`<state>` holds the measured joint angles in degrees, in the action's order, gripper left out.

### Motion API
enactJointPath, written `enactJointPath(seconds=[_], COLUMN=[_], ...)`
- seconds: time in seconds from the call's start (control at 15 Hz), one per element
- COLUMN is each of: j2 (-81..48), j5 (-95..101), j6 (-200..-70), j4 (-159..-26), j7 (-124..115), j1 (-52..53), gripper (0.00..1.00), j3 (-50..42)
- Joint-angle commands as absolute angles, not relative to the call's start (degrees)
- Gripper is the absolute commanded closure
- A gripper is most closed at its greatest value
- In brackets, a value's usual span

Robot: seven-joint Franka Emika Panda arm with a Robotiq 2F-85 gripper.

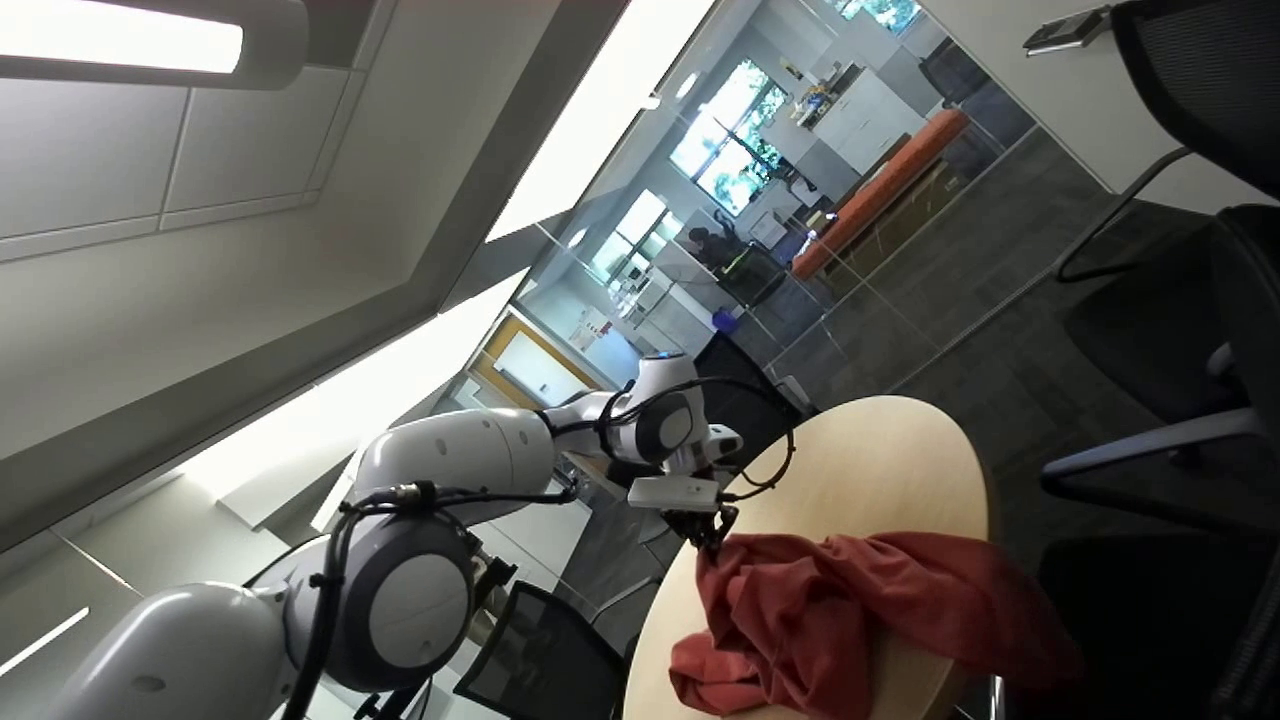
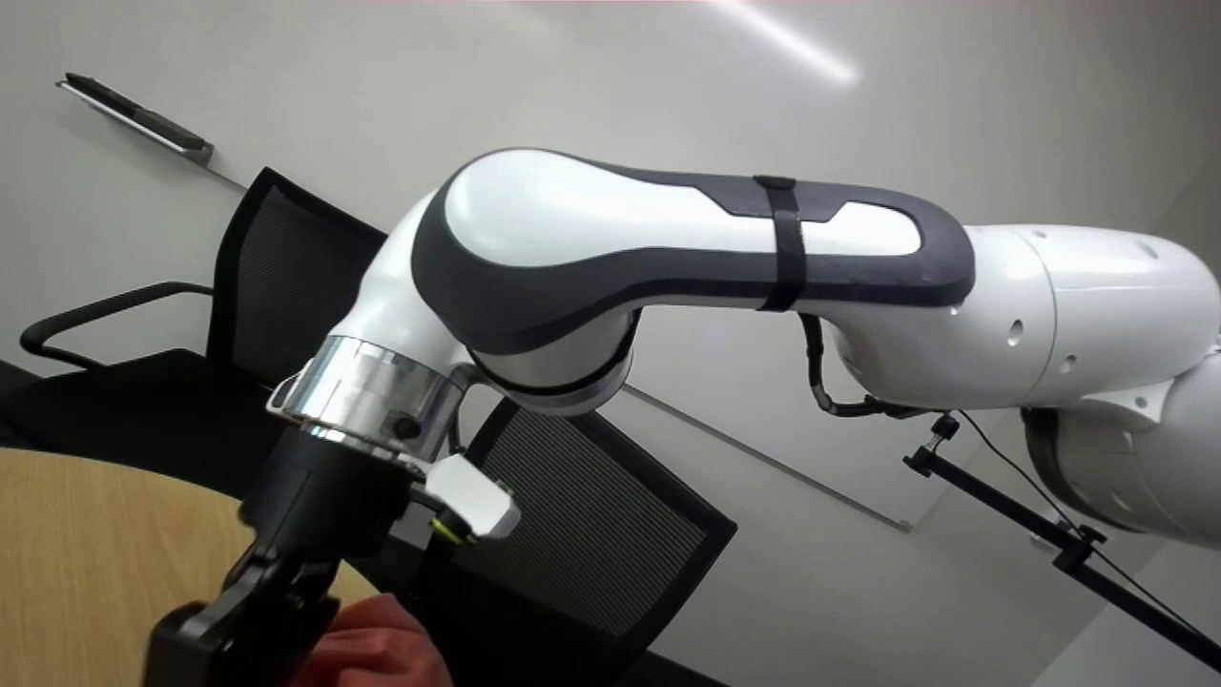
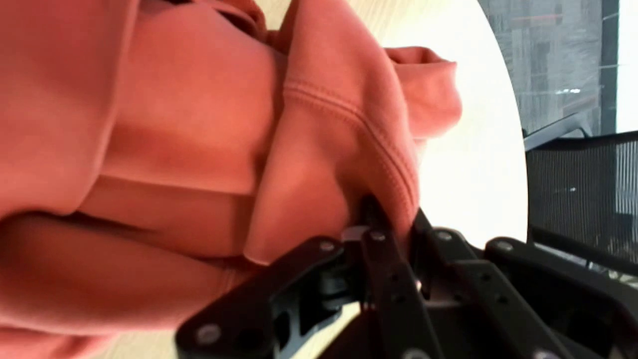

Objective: Place the sweatshirt on the table

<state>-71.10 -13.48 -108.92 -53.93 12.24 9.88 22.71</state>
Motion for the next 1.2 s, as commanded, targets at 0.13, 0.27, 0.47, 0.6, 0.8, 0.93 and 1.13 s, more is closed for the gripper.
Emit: enactJointPath(seconds=[0.13,0.27,0.47,0.6,0.8,0.93,1.13], j2=[-80.2,-81.42,-82.35,-83.26,-83.65,-83.26,-82.38], j5=[-10.21,-8.59,-8.23,-7.53,-6.55,-6.22,-6.48], j6=[-99.49,-100.03,-100.6,-100.35,-97.71,-94.54,-89.29], j4=[-36.14,-33.35,-30.75,-28.46,-25.47,-23.54,-20.36], j7=[12.36,13.09,13.86,13.66,12.99,13.15,13.33], j1=[18.41,20.61,23.18,24.22,24.63,24.01,22.27], gripper=[0.97,0.97,0.62,0.49,0.27,0.11,0.0], j3=[23.02,22.25,18.76,17.11,15.37,14.44,13.15])
